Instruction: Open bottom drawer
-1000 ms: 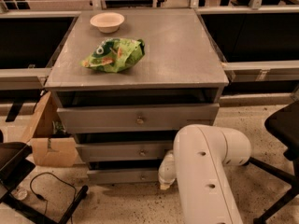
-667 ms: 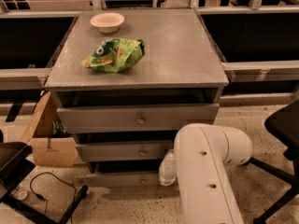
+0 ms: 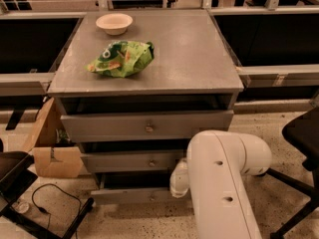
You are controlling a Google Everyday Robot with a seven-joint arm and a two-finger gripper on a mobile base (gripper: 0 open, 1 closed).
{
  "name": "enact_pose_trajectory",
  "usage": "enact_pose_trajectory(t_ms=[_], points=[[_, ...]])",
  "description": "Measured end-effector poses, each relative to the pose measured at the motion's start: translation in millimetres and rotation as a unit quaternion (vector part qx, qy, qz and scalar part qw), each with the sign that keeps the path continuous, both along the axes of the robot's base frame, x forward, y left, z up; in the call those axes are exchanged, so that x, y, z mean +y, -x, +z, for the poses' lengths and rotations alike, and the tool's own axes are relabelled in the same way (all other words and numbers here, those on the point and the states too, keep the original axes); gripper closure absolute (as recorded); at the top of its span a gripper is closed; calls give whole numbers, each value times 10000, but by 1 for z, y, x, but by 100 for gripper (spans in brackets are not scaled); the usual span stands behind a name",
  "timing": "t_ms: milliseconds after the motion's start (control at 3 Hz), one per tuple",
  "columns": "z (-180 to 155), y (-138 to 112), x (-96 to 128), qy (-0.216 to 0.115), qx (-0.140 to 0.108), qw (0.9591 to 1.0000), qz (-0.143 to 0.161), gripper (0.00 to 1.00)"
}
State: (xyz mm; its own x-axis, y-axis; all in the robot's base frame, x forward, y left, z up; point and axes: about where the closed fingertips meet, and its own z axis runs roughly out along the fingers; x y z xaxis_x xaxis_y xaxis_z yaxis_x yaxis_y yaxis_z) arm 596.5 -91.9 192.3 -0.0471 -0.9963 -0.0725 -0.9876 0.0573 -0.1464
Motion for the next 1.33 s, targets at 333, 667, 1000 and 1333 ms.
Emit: enact_pose_trajectory(t_ms=[333,667,1000,1333], points=[[2,0,0,-2,2,10000,0,100],[0,9,0,-46,94,9999,-19,100],[2,8,0,-46,94,9999,-19,100],[1,17,-4,-48,182,9998,-72,100]])
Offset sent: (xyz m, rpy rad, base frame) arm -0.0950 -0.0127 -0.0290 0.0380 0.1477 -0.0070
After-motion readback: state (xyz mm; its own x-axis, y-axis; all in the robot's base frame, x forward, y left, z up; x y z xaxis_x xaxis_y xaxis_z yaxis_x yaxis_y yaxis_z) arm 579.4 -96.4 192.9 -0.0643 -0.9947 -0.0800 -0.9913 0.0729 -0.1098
